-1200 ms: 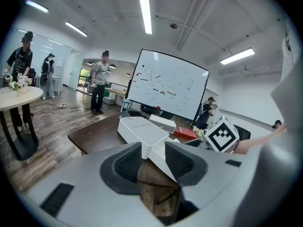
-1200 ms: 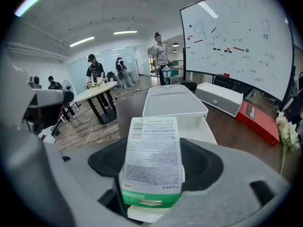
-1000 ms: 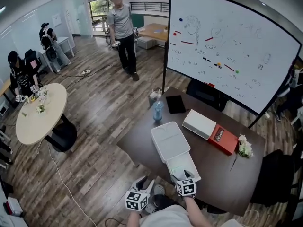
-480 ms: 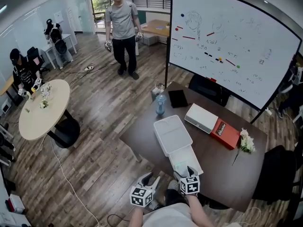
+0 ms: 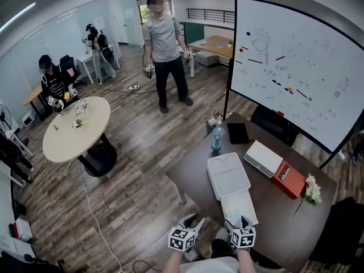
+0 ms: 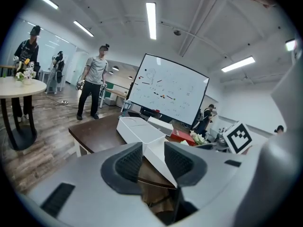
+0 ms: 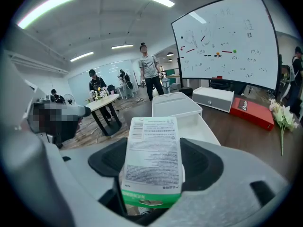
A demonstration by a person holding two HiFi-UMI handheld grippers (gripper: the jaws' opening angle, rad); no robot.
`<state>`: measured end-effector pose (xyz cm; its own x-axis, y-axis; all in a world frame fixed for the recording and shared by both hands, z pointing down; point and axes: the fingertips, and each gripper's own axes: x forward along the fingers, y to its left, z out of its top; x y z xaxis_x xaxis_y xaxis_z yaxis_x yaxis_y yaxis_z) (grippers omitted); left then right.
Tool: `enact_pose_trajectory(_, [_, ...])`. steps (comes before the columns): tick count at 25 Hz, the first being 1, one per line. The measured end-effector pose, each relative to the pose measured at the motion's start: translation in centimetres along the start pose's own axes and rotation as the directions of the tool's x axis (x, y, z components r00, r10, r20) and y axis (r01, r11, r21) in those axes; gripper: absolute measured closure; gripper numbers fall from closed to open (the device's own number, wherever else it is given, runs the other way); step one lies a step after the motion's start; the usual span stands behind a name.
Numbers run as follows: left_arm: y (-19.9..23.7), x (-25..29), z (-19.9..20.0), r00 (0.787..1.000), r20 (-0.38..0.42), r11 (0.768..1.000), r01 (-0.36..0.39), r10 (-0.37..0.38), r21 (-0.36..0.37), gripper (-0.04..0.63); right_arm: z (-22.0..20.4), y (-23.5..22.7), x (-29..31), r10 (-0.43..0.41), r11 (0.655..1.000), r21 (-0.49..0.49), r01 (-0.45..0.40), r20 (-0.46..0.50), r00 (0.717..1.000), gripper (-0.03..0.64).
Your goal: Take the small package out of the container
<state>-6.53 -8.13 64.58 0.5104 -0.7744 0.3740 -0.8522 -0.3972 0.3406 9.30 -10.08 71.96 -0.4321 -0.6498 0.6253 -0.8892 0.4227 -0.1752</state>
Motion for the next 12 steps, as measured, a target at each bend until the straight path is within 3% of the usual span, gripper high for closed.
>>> enact_pose_trajectory(7, [-0.3, 0.2, 0.0, 1.000, 0.016, 1.000, 0.002, -0.002, -0.005, 0.476, -0.3, 0.2, -0.3, 0.002, 1.000, 0.007, -0.002, 0.013, 1.000, 0.267])
enact_pose_trajectory(12, [-0.1, 0.2, 0.3, 0.998, 0.053, 1.000, -0.014, 0.015, -0.021, 0.548, 0.7, 0.0, -0.8, 0.008, 1.000, 0.009, -0.008, 0.026, 1.000, 0.267])
